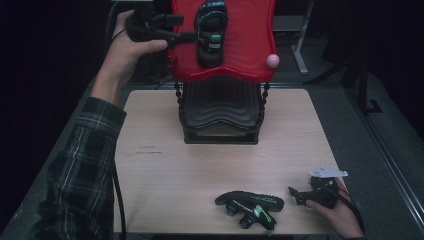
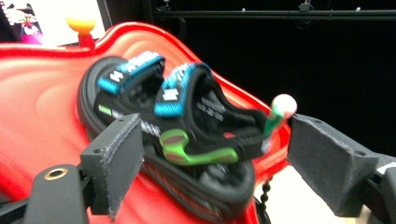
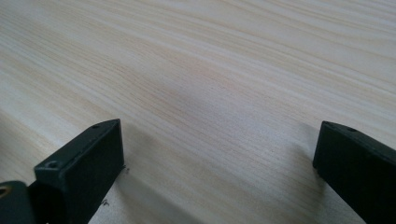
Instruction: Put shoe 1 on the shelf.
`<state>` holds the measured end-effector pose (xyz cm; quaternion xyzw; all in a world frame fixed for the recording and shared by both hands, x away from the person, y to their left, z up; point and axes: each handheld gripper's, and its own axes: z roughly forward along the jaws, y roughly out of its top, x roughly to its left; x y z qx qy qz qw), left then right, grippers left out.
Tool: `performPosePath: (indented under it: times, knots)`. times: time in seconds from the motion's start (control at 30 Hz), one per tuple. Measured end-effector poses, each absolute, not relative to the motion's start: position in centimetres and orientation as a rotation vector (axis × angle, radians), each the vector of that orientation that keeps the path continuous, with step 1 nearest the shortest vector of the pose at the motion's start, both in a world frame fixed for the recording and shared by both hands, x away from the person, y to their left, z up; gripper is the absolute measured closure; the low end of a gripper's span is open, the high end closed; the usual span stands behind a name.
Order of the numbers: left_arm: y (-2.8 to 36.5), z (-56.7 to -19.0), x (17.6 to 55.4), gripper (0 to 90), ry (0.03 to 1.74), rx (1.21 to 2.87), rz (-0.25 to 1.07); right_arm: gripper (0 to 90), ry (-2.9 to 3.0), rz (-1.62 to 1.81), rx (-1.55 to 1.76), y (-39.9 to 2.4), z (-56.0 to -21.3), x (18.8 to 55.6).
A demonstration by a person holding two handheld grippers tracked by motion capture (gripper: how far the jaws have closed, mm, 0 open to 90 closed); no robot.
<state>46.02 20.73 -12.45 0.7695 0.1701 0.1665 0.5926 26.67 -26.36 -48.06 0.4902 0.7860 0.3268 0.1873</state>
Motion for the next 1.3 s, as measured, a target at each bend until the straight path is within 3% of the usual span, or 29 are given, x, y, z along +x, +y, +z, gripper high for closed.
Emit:
performPosePath:
  times: [0.77,1.3]
  knots:
    - [26.8,-21.4,37.9,16.8,0.497,1.826,0.411,1.2,2.21,0.92,1.381,-26.3,-48.1,26.7]
    - [28.0,-30.7,33.9,16.8,0.59,1.884,0.371,1.2,2.201,0.913,1.39,-26.2,-48.1,26.8]
